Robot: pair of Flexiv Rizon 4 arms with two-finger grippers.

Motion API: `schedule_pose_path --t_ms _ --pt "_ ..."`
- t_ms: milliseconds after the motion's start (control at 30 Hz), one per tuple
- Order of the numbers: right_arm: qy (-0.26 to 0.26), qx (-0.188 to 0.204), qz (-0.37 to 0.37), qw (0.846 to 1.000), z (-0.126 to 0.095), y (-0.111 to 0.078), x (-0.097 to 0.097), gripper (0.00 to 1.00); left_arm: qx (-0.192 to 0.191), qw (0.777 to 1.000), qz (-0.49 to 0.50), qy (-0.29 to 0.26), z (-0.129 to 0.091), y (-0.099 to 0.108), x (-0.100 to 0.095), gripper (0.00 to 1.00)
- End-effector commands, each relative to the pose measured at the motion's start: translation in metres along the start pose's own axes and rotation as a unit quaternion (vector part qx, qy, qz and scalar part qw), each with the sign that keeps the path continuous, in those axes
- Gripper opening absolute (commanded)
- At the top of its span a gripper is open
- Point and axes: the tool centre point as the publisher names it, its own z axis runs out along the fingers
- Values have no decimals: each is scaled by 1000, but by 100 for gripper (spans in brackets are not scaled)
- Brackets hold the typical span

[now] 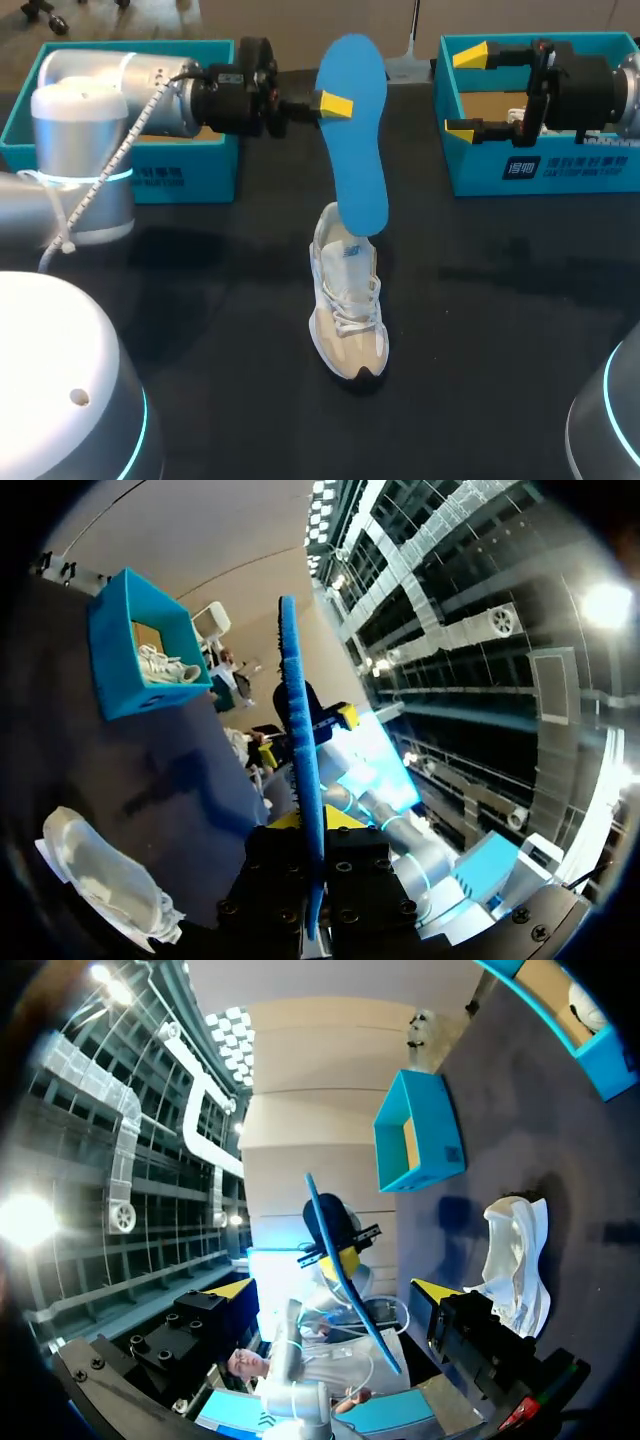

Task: Take the shoe out of the shoebox, open the shoe tongue, remove and reinsert the insole, then place the shoe into the shoebox

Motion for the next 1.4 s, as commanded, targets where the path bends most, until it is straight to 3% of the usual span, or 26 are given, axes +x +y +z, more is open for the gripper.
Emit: schedule_pose_path --t_ms 33,267,667,1167,1400 --pt "0 -1 0 1000 1 -1 0 100 -3 1000 -17 11 5 -1 -14 0" --pt "-8 -4 3 1000 3 -10 -5 100 -5 997 -77 22 8 -2 -28 0" --pt "-93 -15 -6 995 11 -30 9 100 -6 990 -133 40 10 -9 -45 0" --pt "-230 -39 -22 972 14 -42 42 100 -5 984 -174 31 7 -14 -58 0" --pt "-293 -53 -47 953 16 -44 56 100 -2 983 -183 24 3 -14 -59 0"
